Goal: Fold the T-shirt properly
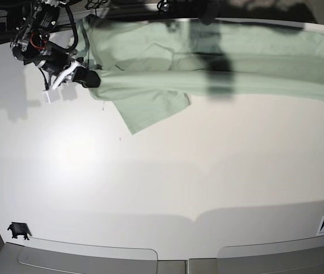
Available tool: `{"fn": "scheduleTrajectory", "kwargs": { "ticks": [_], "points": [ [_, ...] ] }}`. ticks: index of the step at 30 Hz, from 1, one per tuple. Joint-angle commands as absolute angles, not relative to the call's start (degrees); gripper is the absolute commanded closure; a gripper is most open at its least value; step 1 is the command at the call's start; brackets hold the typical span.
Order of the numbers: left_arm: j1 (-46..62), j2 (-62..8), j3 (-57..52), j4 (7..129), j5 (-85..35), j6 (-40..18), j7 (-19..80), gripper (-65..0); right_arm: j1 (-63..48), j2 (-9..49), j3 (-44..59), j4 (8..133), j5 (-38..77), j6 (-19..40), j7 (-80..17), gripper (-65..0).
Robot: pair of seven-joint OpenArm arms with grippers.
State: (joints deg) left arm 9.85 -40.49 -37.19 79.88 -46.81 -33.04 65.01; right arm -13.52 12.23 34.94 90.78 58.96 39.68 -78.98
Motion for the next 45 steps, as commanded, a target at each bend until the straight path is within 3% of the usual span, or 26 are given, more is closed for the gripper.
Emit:
{"fn": "scheduleTrajectory", "kwargs": {
  "ticks": [1, 5, 7, 10, 13, 21, 26, 31, 33, 37, 45],
  "points": [
    [9.47, -42.26, -37.89, 80.84, -46.52, -33.08, 64.53, 0.0, -13.19, 13.17, 35.24, 91.92, 60.2, 40.0, -78.13, 0.0],
    [9.72, -42.28, -37.89, 80.84, -46.54, -33.06, 65.17, 0.0, -13.19, 13.17, 35.24, 91.92, 60.18, 40.0, -78.11, 0.0],
    [9.72, -42.28, -37.89, 80.84, -46.52, -33.06, 65.25, -5.8, -13.19, 13.17, 35.24, 91.92, 60.18, 40.0, -78.11, -0.9],
    [9.74, -42.68, -37.89, 80.84, -46.54, -33.06, 65.8, -12.6, -13.19, 13.19, 35.24, 91.92, 60.23, 40.0, -78.11, -10.5],
    [9.69, -44.42, -37.89, 80.84, -46.54, -33.06, 66.17, -16.0, -13.17, 13.19, 35.24, 91.94, 60.27, 40.0, -78.08, -12.8],
    [9.65, -51.72, -37.91, 80.84, -46.54, -33.01, 62.37, -16.2, -12.32, 13.17, 35.29, 98.04, 63.18, 40.0, -76.25, -12.8],
    [9.65, -52.64, -37.91, 80.84, -46.54, -33.01, 59.22, -16.2, -8.16, 13.13, 35.29, 100.01, 62.92, 40.0, -75.18, -12.8],
    [9.65, -51.86, -37.91, 80.82, -46.54, -33.01, 58.28, -16.2, -3.88, 12.51, 35.11, 99.94, 52.25, 40.0, -69.17, -12.8],
    [9.65, -51.75, -37.91, 80.82, -46.54, -33.01, 57.78, -16.2, -3.18, 12.36, 34.24, 99.72, 45.5, 40.0, -66.02, -16.9],
    [9.63, -51.44, -37.89, 80.82, -46.54, -32.99, 55.51, -16.2, -3.38, 12.36, 29.63, 96.86, 37.28, 40.0, -60.07, -31.9],
    [9.65, -51.09, -37.89, 80.66, -46.54, -33.01, 55.2, -16.2, -0.49, 11.88, 18.15, 82.83, 29.67, 39.33, -47.7, -32.7]
  ]
}}
